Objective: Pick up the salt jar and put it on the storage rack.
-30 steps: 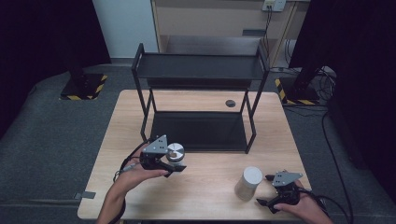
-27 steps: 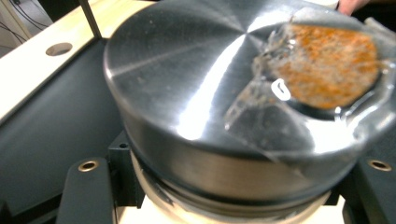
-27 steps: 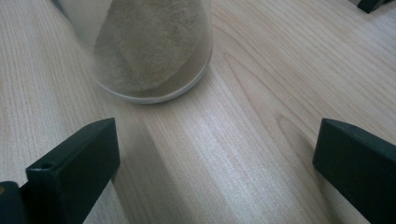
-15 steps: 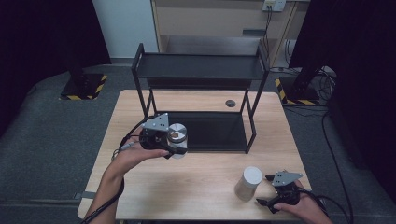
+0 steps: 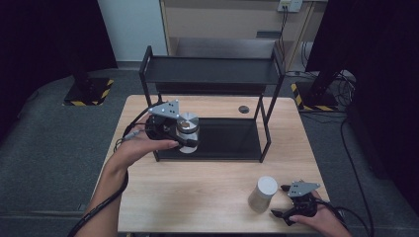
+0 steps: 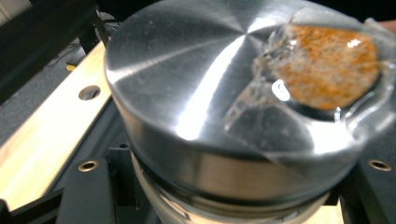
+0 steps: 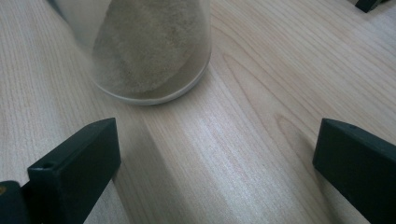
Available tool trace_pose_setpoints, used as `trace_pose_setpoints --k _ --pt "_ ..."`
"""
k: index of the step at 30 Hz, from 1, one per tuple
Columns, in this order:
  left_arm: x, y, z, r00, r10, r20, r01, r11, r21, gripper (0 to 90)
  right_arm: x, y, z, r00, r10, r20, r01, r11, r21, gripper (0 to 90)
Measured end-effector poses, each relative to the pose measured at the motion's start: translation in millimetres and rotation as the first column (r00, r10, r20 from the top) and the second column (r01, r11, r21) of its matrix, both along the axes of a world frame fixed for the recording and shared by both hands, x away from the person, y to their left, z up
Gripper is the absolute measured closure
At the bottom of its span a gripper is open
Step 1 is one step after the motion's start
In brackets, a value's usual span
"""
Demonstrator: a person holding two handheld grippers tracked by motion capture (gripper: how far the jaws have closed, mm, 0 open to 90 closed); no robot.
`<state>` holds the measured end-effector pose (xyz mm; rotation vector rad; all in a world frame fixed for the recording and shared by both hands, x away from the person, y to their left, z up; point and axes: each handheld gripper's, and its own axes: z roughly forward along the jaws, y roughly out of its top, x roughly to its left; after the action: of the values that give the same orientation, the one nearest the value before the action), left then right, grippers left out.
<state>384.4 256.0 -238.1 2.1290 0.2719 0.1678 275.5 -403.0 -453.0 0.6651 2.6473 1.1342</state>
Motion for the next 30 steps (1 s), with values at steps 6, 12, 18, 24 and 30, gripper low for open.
trace_pose_setpoints --k 6,12,18,24,30 --pt "14.7 -6.9 27.6 0.9999 -0.008 0.011 0.008 0.9997 0.022 29.7 -0.1 0.0 -0.1 1.0 -0.001 0.0 0.001 1.0 0.001 1.7" --pt "32.0 -11.5 51.6 0.9999 -0.004 0.01 0.004 0.9999 0.012 29.8 -0.1 0.0 -0.1 1.0 -0.001 0.0 0.001 1.0 0.001 1.7" --pt "50.3 -17.7 78.0 0.9998 0.012 0.014 -0.012 0.9996 0.026 29.7 -0.2 0.2 0.1 1.0 -0.002 0.0 0.002 1.0 0.0 1.7" --pt "65.5 -17.9 90.1 0.9997 0.022 0.013 -0.022 0.9998 0.0 29.7 -0.3 0.2 0.1 1.0 -0.002 0.0 0.002 1.0 0.0 1.7" --pt "75.0 -21.5 103.9 0.999 0.034 0.028 -0.035 0.9994 0.01 29.7 -0.4 0.3 0.1 1.0 -0.003 0.0 0.003 1.0 0.0 1.7"
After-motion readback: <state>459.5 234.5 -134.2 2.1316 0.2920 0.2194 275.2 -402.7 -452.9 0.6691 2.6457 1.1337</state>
